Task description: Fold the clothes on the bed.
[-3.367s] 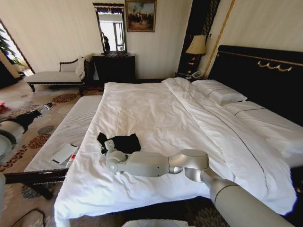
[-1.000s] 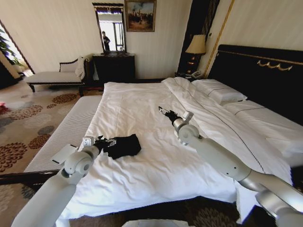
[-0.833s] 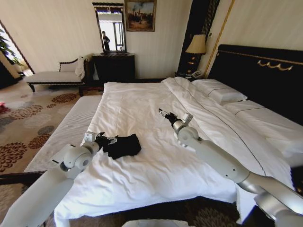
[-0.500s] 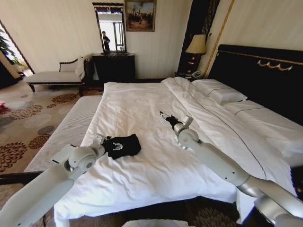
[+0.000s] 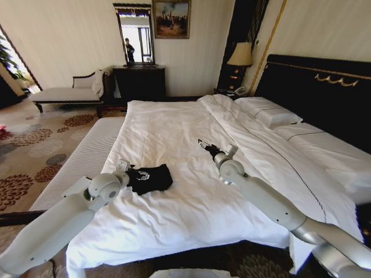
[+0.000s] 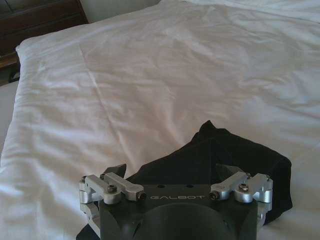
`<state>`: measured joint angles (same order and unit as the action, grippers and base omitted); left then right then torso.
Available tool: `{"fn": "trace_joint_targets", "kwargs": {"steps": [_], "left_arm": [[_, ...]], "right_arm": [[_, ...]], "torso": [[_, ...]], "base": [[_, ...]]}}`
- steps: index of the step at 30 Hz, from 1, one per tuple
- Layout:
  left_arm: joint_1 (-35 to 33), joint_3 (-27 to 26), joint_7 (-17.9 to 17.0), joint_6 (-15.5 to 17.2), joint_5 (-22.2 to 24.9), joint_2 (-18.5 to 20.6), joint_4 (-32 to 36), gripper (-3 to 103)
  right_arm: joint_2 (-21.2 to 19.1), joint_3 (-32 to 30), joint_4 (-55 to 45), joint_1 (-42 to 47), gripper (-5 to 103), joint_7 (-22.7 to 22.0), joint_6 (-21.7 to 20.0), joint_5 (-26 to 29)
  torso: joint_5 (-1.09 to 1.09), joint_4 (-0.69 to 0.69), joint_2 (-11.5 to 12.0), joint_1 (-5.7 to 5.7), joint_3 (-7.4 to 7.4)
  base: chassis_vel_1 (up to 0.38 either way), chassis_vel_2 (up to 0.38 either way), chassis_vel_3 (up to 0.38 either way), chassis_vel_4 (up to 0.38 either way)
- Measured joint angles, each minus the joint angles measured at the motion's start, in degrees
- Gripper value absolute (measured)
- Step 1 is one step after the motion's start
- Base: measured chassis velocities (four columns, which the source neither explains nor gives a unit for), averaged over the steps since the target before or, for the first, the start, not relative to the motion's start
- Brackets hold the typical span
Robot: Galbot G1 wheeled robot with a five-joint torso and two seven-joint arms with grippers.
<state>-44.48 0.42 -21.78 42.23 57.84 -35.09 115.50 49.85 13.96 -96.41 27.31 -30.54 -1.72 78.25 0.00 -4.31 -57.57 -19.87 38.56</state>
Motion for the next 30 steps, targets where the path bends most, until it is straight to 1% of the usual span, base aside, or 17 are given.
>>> {"fn": "trace_joint_targets", "kwargs": {"steps": [3,9,12,20,27,30], "left_arm": [[-0.5,0.0,0.0,0.0,0.0,0.3,0.0,100],[-2.3,-0.4,0.1,0.0,-0.3,2.3,0.9,100],[-2.6,-0.9,0.4,0.0,-0.7,2.4,0.5,100],[-1.7,-0.1,0.4,0.0,-1.0,-0.3,-1.5,100],[-1.6,0.8,0.4,0.0,-1.3,-0.7,-1.4,100],[-1.4,1.6,0.9,0.0,-2.7,-1.0,-1.9,100]], "right_arm": [[0.0,-0.1,0.0,0.2,100,0.0,0.0,0.0],[-0.3,-0.8,0.0,0.9,100,0.0,-0.1,-0.2],[-0.3,-0.9,0.0,1.0,100,0.0,-0.1,-0.2],[-0.5,-0.9,-0.9,1.2,100,-0.4,-0.1,-0.2],[-1.1,-1.7,-1.5,2.0,100,-0.6,-0.1,-0.2],[-1.1,-1.9,-1.5,2.2,100,-0.6,-0.1,-0.2]], "torso": [[0.0,0.0,0.0,0.0,0.0],[0.0,0.0,0.0,0.0,0.0],[0.0,0.0,0.0,0.0,0.0],[0.0,-0.01,0.0,0.0,0.0],[0.0,-0.01,0.0,0.0,0.0],[0.01,0.0,0.0,0.0,0.0]], "base": [[0.0,0.0,0.0,0.0],[0.0,0.0,0.0,0.0],[0.0,0.0,0.0,0.0],[0.0,0.0,0.0,0.0],[0.0,0.0,0.0,0.0],[0.0,0.0,0.0,0.0]]}}
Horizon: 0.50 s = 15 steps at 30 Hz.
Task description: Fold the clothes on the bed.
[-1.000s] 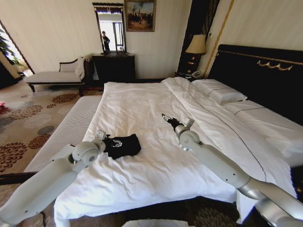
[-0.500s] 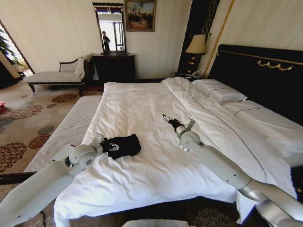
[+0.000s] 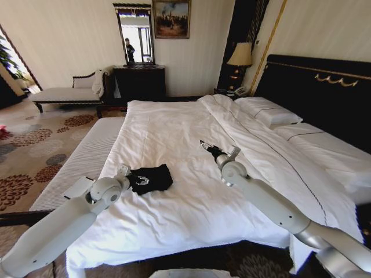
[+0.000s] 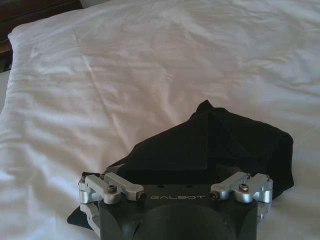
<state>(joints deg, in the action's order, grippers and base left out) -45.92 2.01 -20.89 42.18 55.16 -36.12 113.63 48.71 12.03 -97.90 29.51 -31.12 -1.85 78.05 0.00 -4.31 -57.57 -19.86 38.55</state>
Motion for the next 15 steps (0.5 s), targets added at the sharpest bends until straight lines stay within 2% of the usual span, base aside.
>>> {"fn": "trace_joint_targets", "kwargs": {"steps": [10,12,15], "left_arm": [[1.6,1.4,1.3,0.0,-3.7,-2.2,-2.5,100],[2.0,1.4,1.4,0.0,-3.8,-2.1,-2.6,91],[2.3,1.5,1.6,0.0,-3.8,-1.9,-2.7,86]], "right_arm": [[0.3,0.0,0.2,0.0,100,-0.2,0.0,-0.1],[0.3,0.0,0.4,0.0,100,-0.2,0.0,-0.1],[0.3,0.0,0.6,0.0,100,-0.2,0.0,-0.1]], "torso": [[0.0,0.0,0.0,0.0,0.0],[0.0,0.0,0.0,0.0,0.0],[0.0,0.0,0.0,0.0,0.0]], "base": [[0.0,0.0,0.0,0.0],[0.0,0.0,0.0,0.0],[0.0,0.0,0.0,0.0]]}}
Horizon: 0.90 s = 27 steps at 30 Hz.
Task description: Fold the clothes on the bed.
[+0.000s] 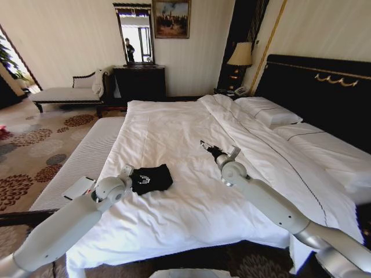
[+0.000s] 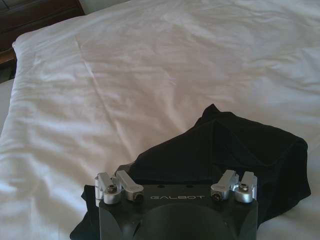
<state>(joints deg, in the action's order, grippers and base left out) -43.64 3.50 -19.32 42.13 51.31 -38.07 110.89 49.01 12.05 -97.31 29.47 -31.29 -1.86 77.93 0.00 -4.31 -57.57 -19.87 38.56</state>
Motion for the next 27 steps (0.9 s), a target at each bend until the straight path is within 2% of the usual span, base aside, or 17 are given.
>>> {"fn": "trace_joint_targets", "kwargs": {"steps": [1,2,5,7,8,11,13,17,19,22,27], "left_arm": [[0.2,0.2,0.1,0.0,-0.2,0.0,-0.2,76],[0.3,0.3,0.2,-0.1,-0.3,-0.1,-0.3,70],[0.4,0.5,0.4,-0.2,-0.5,-0.3,-0.5,65],[0.4,0.8,0.6,-0.4,-0.9,-0.4,-0.5,53],[0.4,0.8,0.6,-0.4,-0.9,-0.4,-0.5,53],[0.3,0.9,1.0,-0.8,-2.0,-0.4,-0.7,37],[0.3,0.9,1.2,-0.9,-2.5,-0.3,-0.6,37],[0.0,-0.5,2.8,-1.7,-5.6,1.7,1.4,16],[-0.1,-1.0,3.3,-1.7,-6.1,2.5,2.1,16],[-1.6,-2.2,4.9,-1.8,-7.7,5.4,4.6,2],[-6.1,-2.7,7.0,-2.2,-12.9,8.2,5.4,1]], "right_arm": [[0.0,0.0,0.1,-0.1,100,0.0,0.0,0.0],[0.0,0.1,0.1,-0.2,100,0.0,0.0,0.0],[0.1,0.2,0.3,-0.4,100,0.0,0.0,0.0],[0.1,0.2,0.4,-0.4,100,0.0,0.0,0.0],[0.1,0.2,0.4,-0.4,100,0.0,0.0,0.0],[0.1,0.2,0.4,-0.3,100,0.0,0.0,-0.1],[0.1,0.2,0.5,-0.2,100,0.1,0.0,-0.2],[0.2,0.1,1.0,-0.2,100,0.3,0.0,-0.5],[0.2,0.1,1.1,-0.2,100,0.3,0.0,-0.5],[0.5,0.2,1.7,-0.2,100,0.5,0.0,-0.9],[1.1,0.6,2.2,-0.5,100,0.6,0.1,-1.1]], "torso": [[0.0,0.0,0.0,0.0,0.0],[0.0,0.0,0.0,0.0,0.0],[0.0,0.01,0.0,0.0,0.0],[0.0,0.0,0.0,0.0,0.0],[0.0,0.0,0.0,0.0,0.0],[0.0,0.0,0.0,0.0,0.0],[-0.01,0.0,0.0,0.0,0.0],[-0.01,0.0,0.0,0.0,0.0],[-0.01,0.0,0.0,0.0,0.0],[0.0,-0.01,0.0,0.0,0.0],[-0.01,0.02,0.0,0.01,0.0]], "base": [[0.0,0.0,0.0,0.0],[0.0,0.0,0.0,0.0],[0.0,0.0,0.0,0.0],[0.0,0.0,0.0,0.0],[0.0,0.0,0.0,0.0],[0.0,0.0,0.0,0.0],[0.0,0.0,0.0,0.0],[0.0,0.0,0.0,0.0],[0.0,0.0,0.0,0.0],[0.0,0.0,0.0,0.0],[0.0,0.0,0.0,0.0]]}}
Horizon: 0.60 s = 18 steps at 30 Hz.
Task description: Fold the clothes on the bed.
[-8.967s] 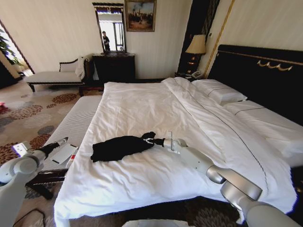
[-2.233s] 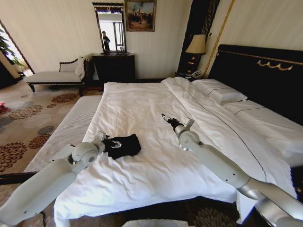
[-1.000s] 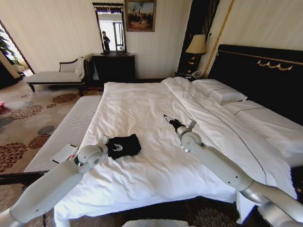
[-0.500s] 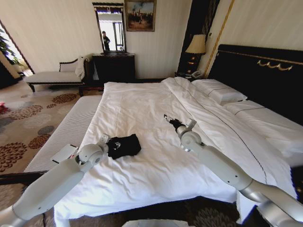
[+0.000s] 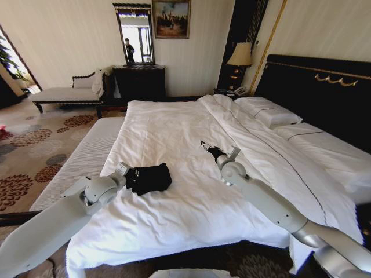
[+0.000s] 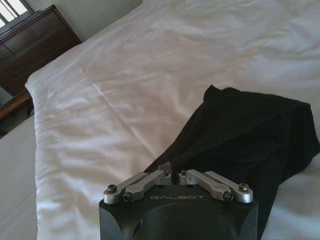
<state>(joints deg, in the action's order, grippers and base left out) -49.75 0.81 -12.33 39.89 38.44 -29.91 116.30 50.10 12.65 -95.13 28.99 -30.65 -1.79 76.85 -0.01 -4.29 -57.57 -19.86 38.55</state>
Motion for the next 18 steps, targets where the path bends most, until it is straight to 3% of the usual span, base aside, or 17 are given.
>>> {"fn": "trace_joint_targets", "kwargs": {"steps": [11,18], "left_arm": [[-2.1,0.6,1.2,-1.4,-6.6,0.1,-3.2,1],[-3.3,1.1,1.4,-2.9,-8.3,-1.5,-5.5,1]], "right_arm": [[-0.4,-0.3,-0.6,0.7,100,0.0,0.1,-0.2],[-1.0,-0.8,-1.2,1.1,100,0.0,0.1,-0.2]], "torso": [[0.0,-0.04,0.0,0.0,0.0],[0.0,-0.03,0.0,0.0,0.0]], "base": [[0.0,0.0,0.0,0.0],[0.0,0.0,0.0,0.0]]}}
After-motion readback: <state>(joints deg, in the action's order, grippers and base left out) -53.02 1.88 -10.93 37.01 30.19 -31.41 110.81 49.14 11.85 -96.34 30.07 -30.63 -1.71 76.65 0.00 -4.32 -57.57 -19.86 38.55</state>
